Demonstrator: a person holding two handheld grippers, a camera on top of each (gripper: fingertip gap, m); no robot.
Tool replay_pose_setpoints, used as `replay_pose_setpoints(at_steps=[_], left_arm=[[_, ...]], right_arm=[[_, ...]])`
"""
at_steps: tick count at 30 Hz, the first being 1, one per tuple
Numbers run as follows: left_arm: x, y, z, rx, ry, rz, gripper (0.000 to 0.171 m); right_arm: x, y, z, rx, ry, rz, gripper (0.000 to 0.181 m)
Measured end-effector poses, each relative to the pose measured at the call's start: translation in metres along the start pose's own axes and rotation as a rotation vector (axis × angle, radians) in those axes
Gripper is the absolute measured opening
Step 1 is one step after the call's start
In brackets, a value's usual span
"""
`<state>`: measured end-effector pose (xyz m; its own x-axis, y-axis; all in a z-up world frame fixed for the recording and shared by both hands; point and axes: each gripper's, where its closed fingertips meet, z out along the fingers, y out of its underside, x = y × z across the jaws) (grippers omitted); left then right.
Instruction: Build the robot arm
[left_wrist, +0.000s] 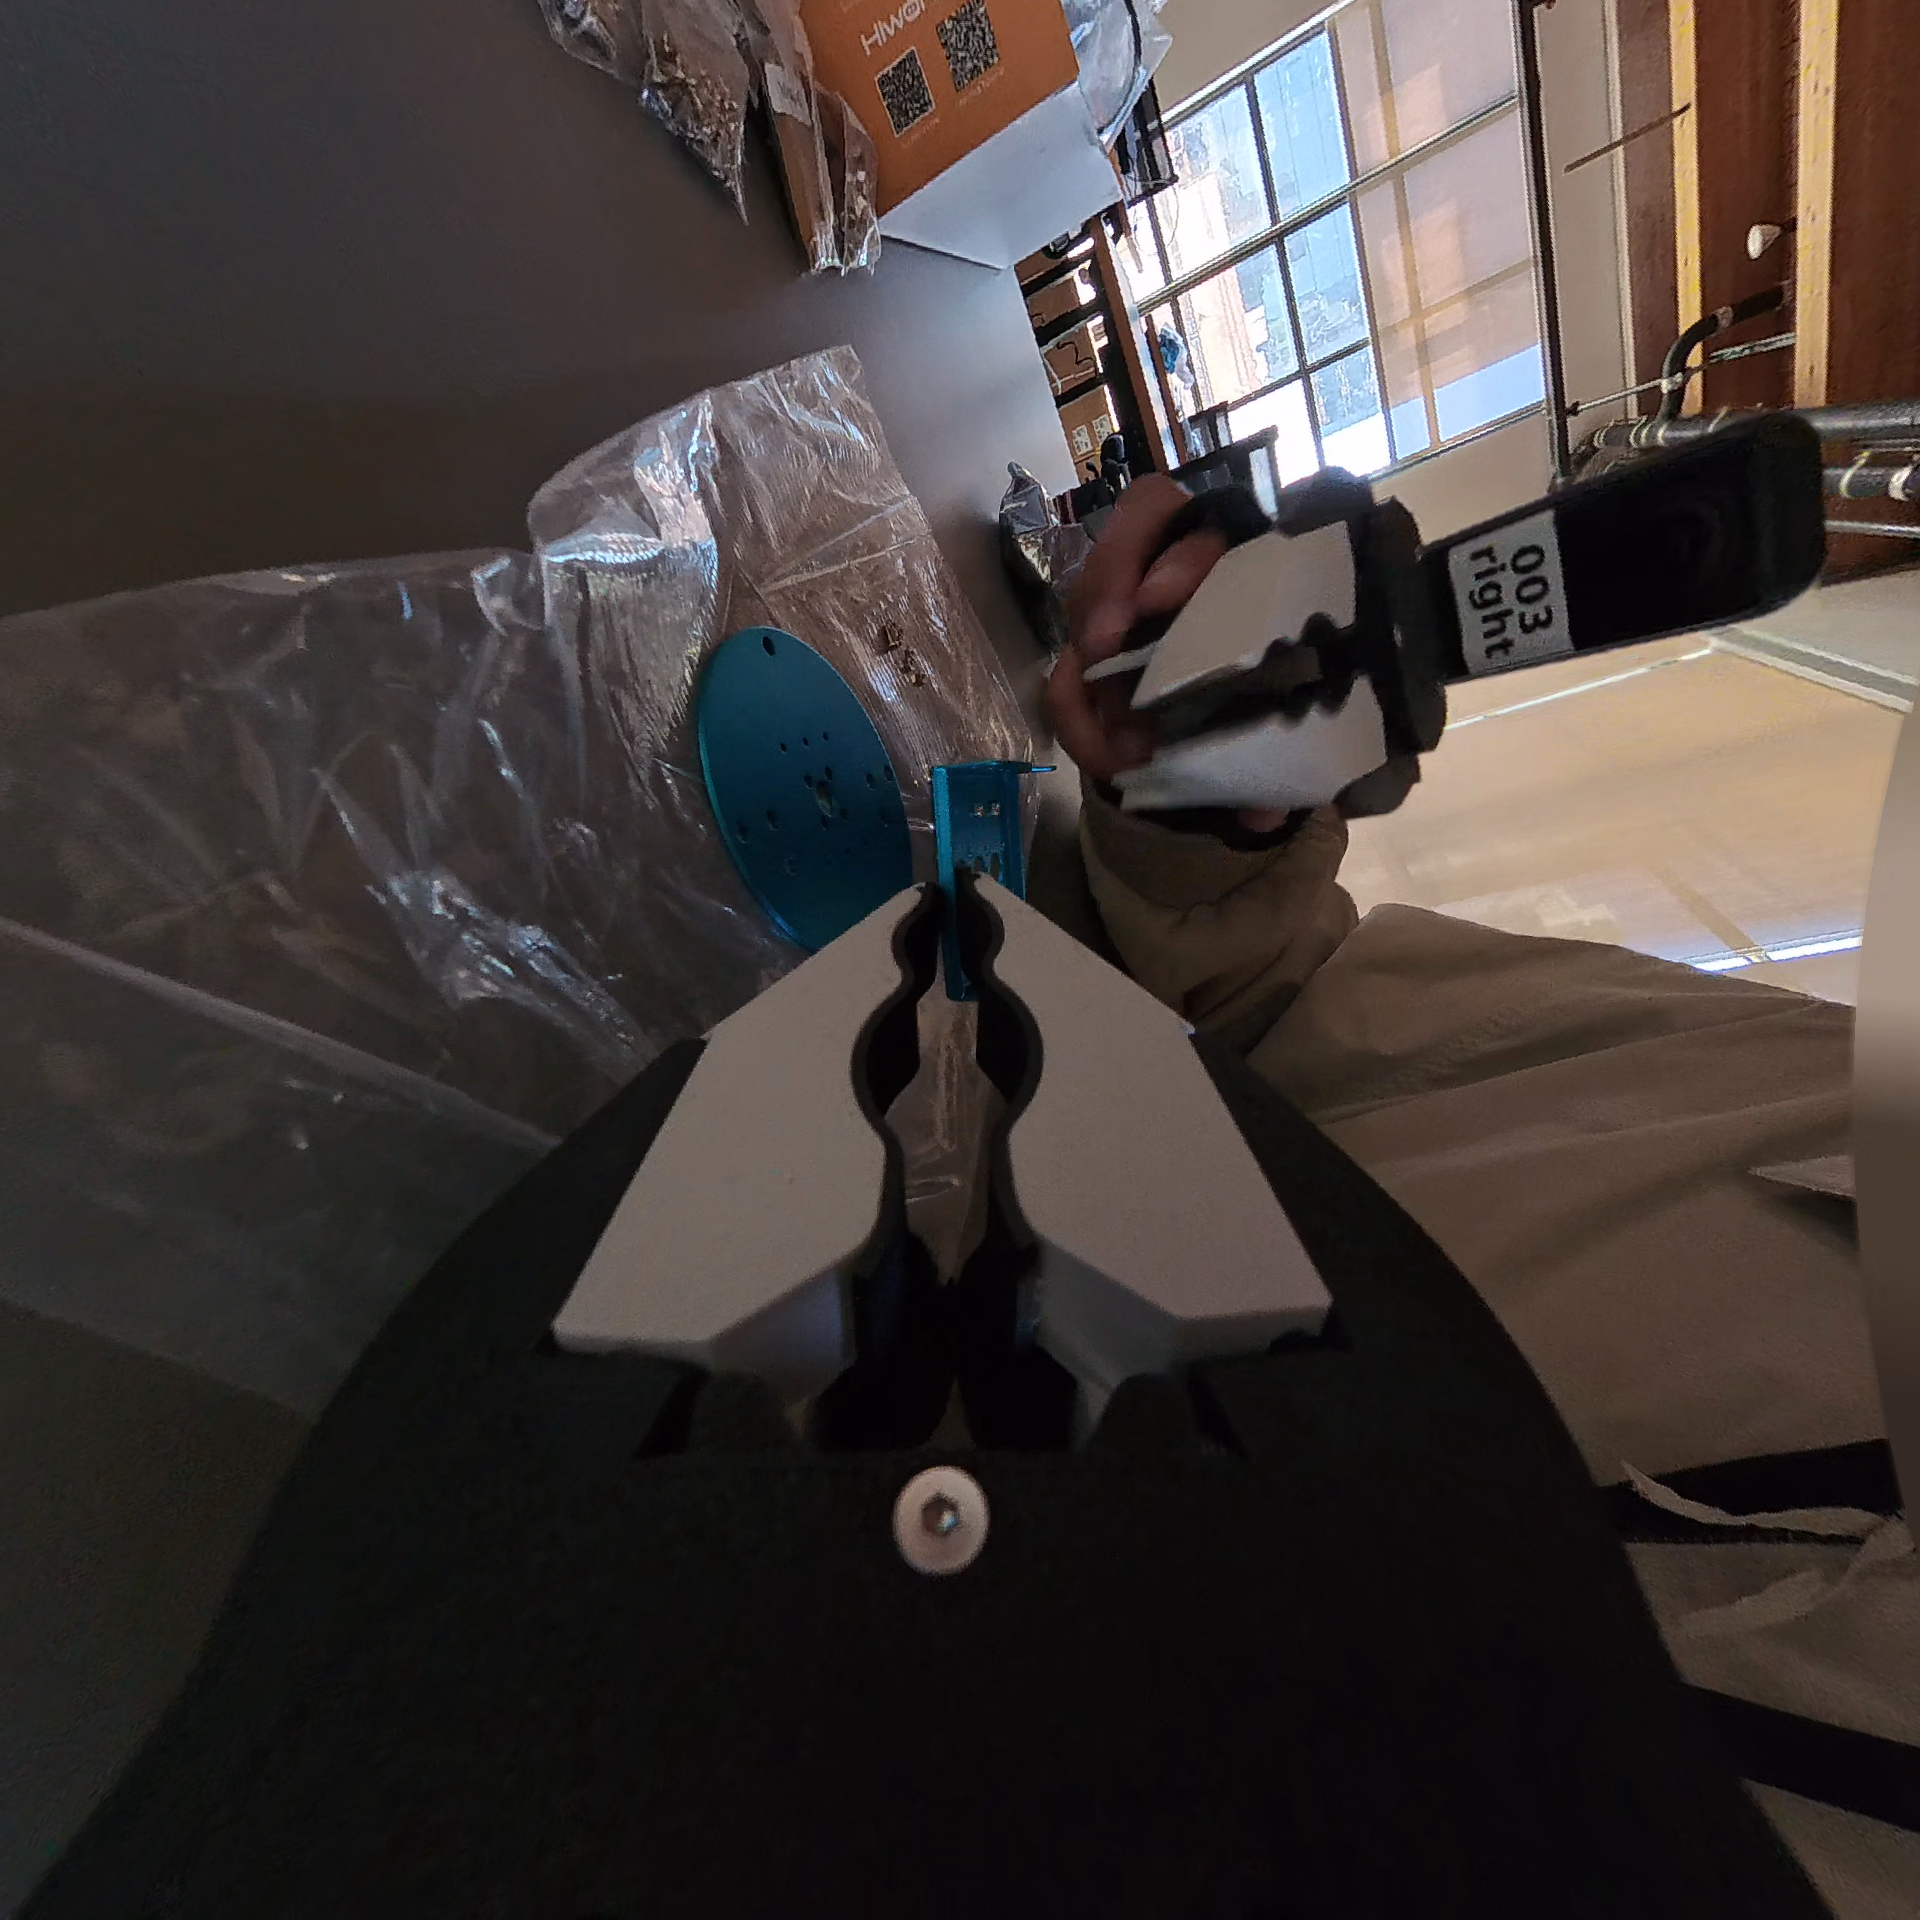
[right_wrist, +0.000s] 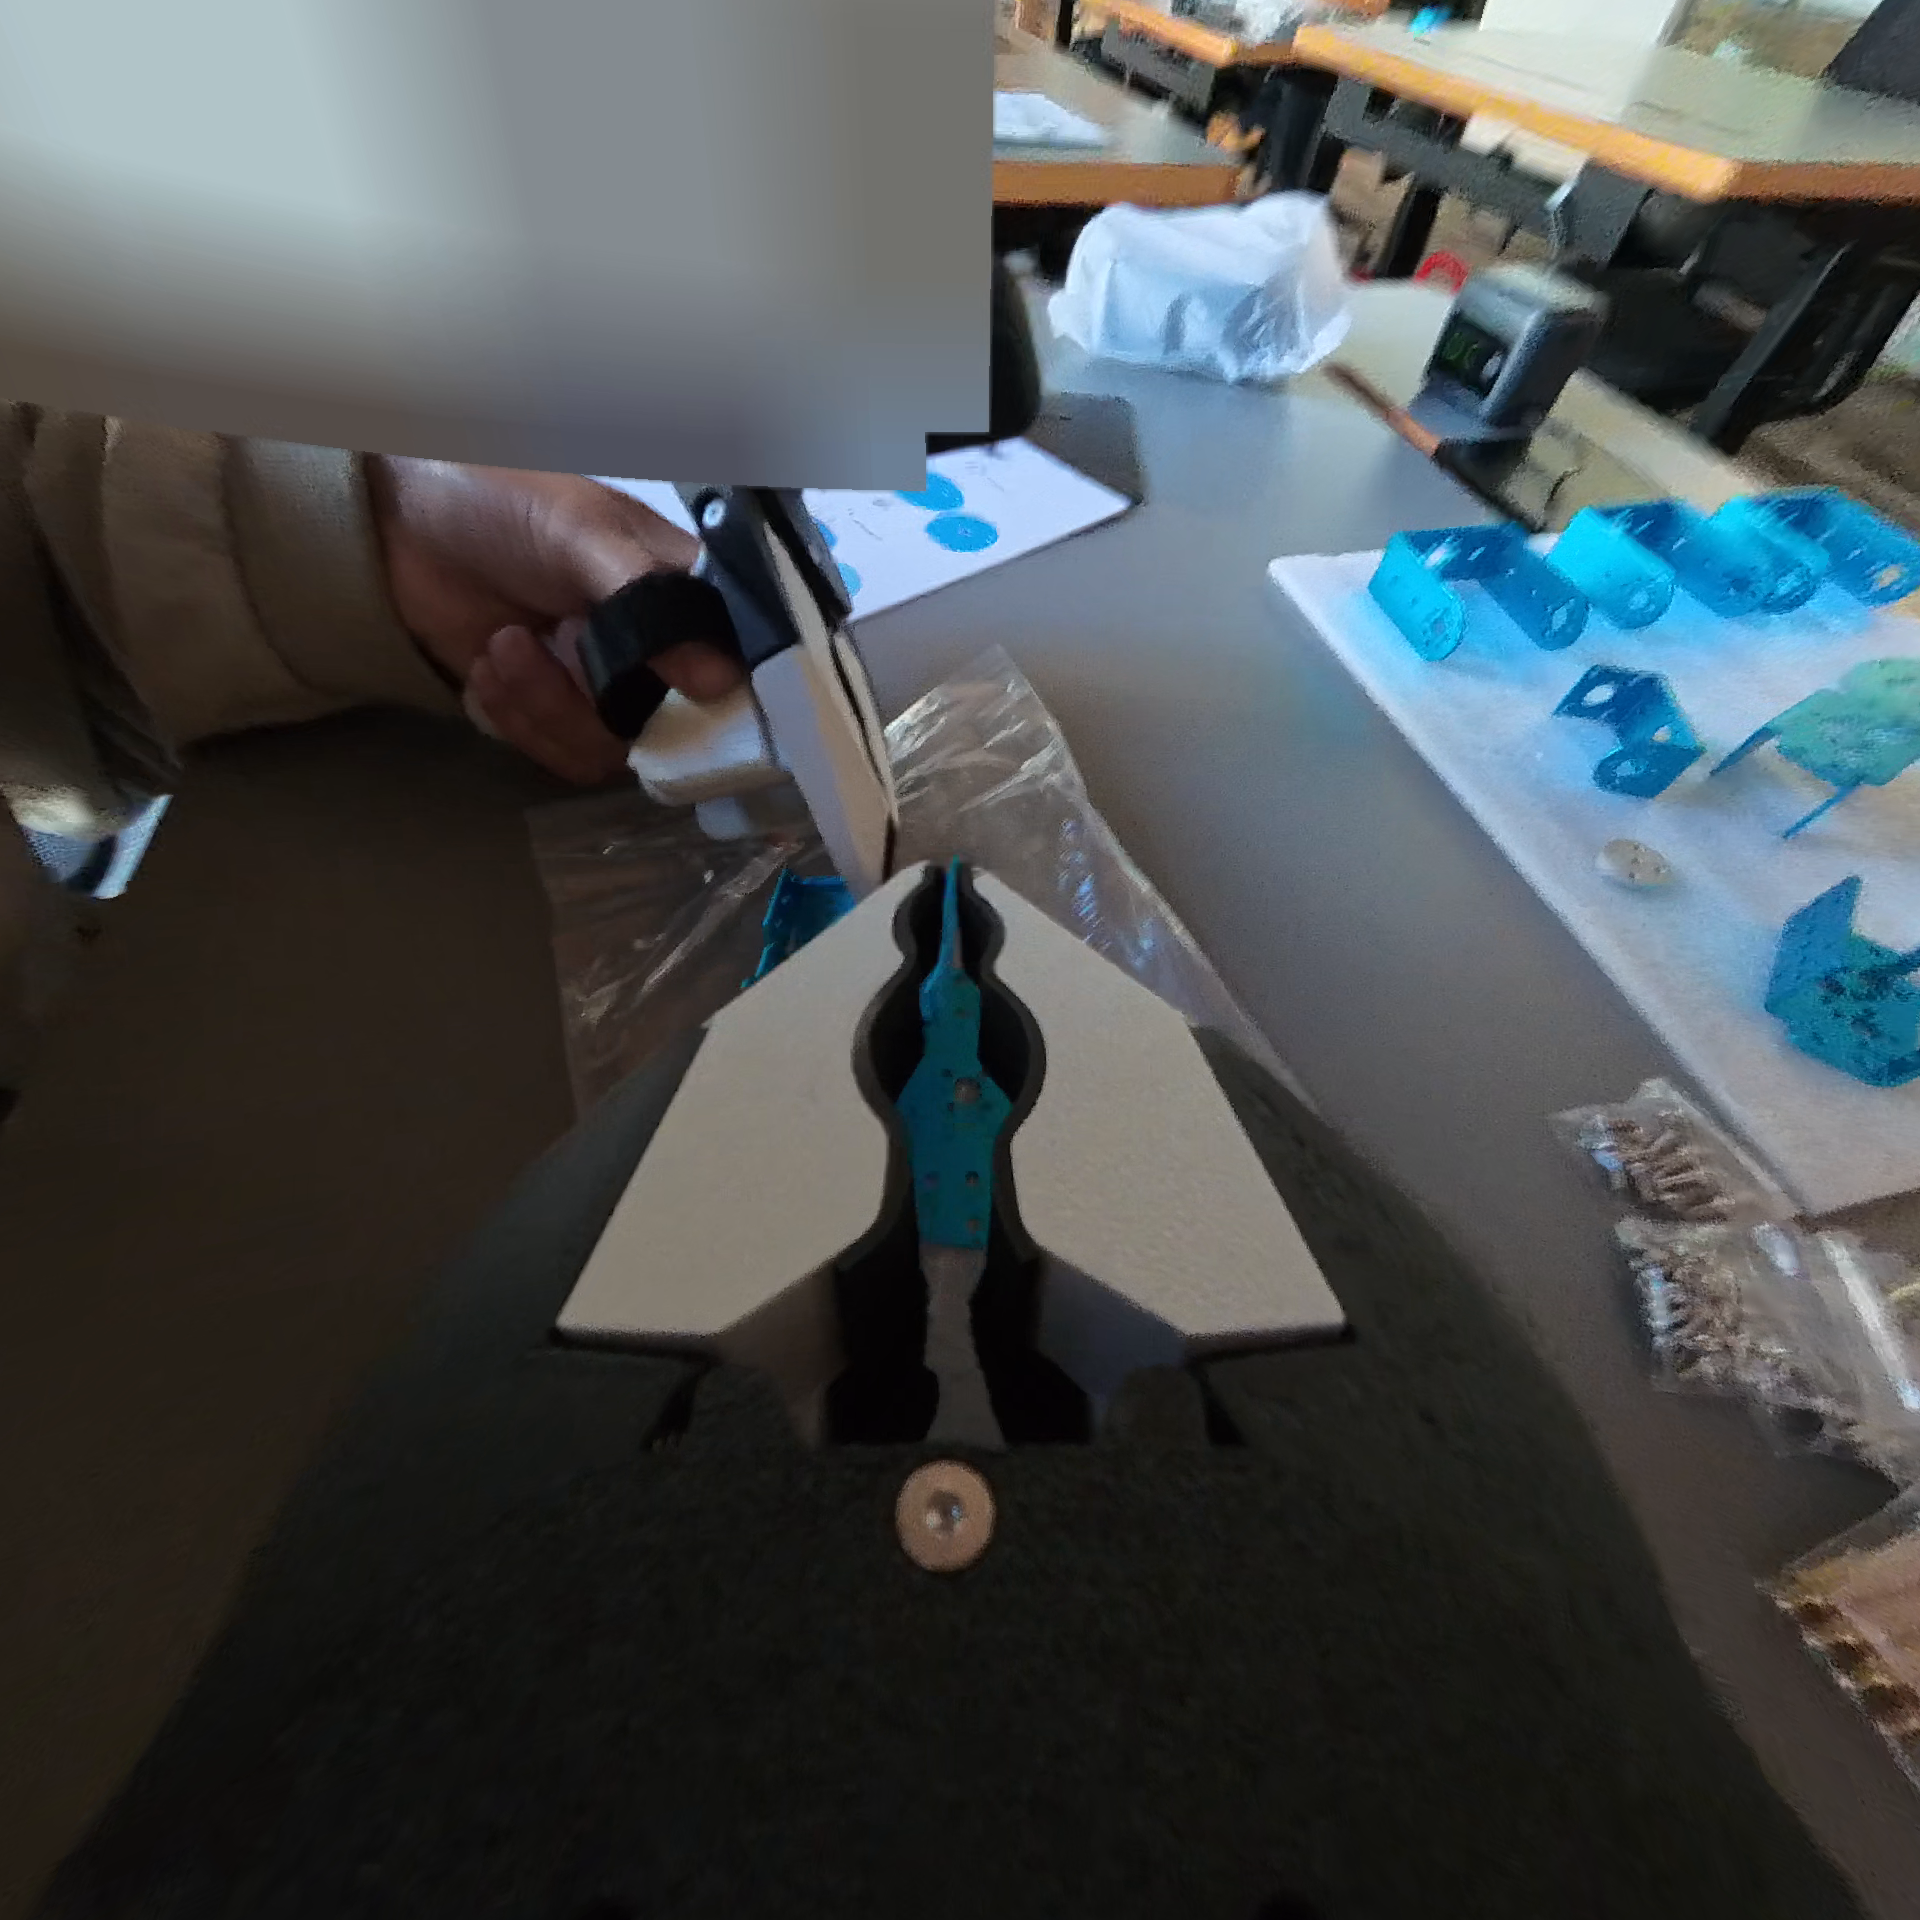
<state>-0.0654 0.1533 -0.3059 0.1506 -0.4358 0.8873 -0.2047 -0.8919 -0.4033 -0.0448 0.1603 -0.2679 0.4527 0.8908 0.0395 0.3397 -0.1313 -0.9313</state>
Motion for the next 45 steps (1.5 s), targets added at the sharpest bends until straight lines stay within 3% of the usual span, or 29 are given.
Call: replay_pose_setpoints(at_steps=[3, 7, 11, 25, 31, 38, 45], left_arm=[[0.0, -0.001, 0.0, 0.003, 0.0, -0.001, 0.001], [-0.003, -0.001, 0.0, 0.003, -0.02, 0.01, 0.001], [-0.002, 0.003, 0.002, -0.015, -0.027, 0.027, 0.001], [-0.003, 0.003, 0.002, -0.018, -0.044, 0.046, 0.001], [-0.004, 0.002, 0.001, -0.012, -0.042, 0.042, 0.001], [-0.003, 0.002, 0.001, -0.015, -0.037, 0.039, 0.001], [-0.006, 0.004, 0.003, -0.027, -0.07, 0.069, 0.001]], right_arm=[[-0.035, 0.015, 0.002, -0.067, -0.187, -0.012, 0.015], [-0.051, 0.022, 0.018, -0.102, -0.136, -0.217, 0.023], [-0.05, 0.034, 0.03, -0.179, -0.113, -0.25, 0.032], [-0.045, 0.045, 0.016, -0.26, -0.131, -0.282, 0.01], [-0.034, 0.039, 0.006, -0.224, -0.099, -0.27, 0.01], [-0.042, 0.046, 0.017, -0.237, -0.087, -0.359, 0.01], [-0.044, 0.051, 0.018, -0.273, -0.108, -0.321, 0.004]])
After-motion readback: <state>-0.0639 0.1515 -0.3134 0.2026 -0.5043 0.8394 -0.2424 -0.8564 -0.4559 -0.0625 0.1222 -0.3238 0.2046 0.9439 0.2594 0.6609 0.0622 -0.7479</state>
